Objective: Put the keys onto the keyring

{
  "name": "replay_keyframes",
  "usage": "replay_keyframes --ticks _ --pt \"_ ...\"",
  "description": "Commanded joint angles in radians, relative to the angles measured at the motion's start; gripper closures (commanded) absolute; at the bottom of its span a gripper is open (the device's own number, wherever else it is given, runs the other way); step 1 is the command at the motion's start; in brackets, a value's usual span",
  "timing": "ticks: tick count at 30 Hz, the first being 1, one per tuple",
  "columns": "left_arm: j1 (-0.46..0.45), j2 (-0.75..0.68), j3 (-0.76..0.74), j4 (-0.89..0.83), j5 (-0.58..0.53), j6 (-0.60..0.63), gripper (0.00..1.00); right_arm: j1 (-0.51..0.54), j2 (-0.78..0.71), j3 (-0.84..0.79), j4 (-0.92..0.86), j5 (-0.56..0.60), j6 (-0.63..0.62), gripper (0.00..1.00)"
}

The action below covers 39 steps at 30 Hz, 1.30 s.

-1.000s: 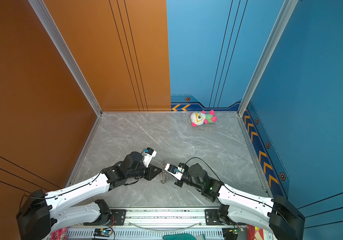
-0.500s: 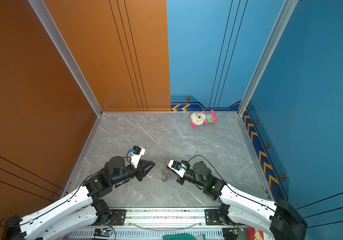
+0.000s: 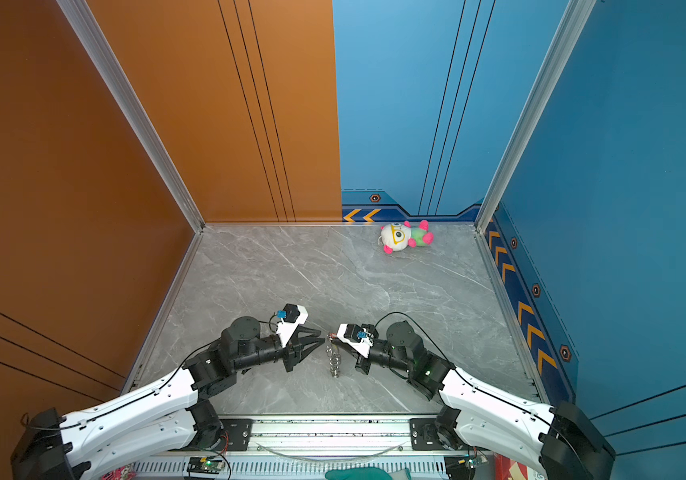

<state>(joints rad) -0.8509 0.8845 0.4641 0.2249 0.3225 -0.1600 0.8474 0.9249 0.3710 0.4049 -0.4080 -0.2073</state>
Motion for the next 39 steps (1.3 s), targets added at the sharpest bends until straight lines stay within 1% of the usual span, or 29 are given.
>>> replay_keyframes --ticks 1,5,8,12,15,21,23,28,31,33,37,39 --pt "-0.011 -0.009 0.006 0.03 0.085 0.048 0.73 -0.011 -0.004 0.01 0.076 -0.062 0.046 1.0" --pt "-0.017 -0.029 -0.015 0.057 0.066 0.066 0.73 -0.016 0.005 0.003 0.096 -0.092 0.049 1.0" --pt "-0.023 -0.021 -0.019 0.057 0.053 0.092 0.76 -0.02 0.007 -0.001 0.125 -0.137 0.061 1.0" --pt "-0.03 -0.015 -0.022 0.057 0.052 0.114 0.81 -0.021 0.01 -0.006 0.147 -0.163 0.069 1.0" --pt "-0.036 -0.016 -0.025 0.057 0.066 0.122 0.82 -0.021 0.006 -0.007 0.147 -0.19 0.068 1.0" --pt "-0.051 -0.017 -0.034 0.056 0.114 0.133 0.87 -0.03 -0.002 -0.009 0.143 -0.187 0.068 1.0" --pt "-0.056 -0.016 -0.033 0.056 0.126 0.132 0.87 -0.03 -0.003 -0.01 0.143 -0.189 0.066 1.0" --pt "-0.066 0.006 -0.034 0.056 0.161 0.14 0.8 -0.033 -0.004 -0.014 0.149 -0.187 0.066 1.0" --pt "-0.071 0.022 -0.034 0.056 0.173 0.147 0.77 -0.036 -0.004 -0.017 0.15 -0.206 0.064 1.0" --pt "-0.073 0.031 -0.033 0.057 0.183 0.152 0.78 -0.042 -0.007 -0.019 0.149 -0.228 0.061 1.0" --pt "-0.073 0.029 -0.045 0.056 0.193 0.168 0.85 -0.06 -0.025 -0.027 0.144 -0.263 0.056 1.0" --pt "-0.074 0.026 -0.055 0.056 0.189 0.181 0.85 -0.065 -0.039 -0.029 0.136 -0.282 0.046 1.0"
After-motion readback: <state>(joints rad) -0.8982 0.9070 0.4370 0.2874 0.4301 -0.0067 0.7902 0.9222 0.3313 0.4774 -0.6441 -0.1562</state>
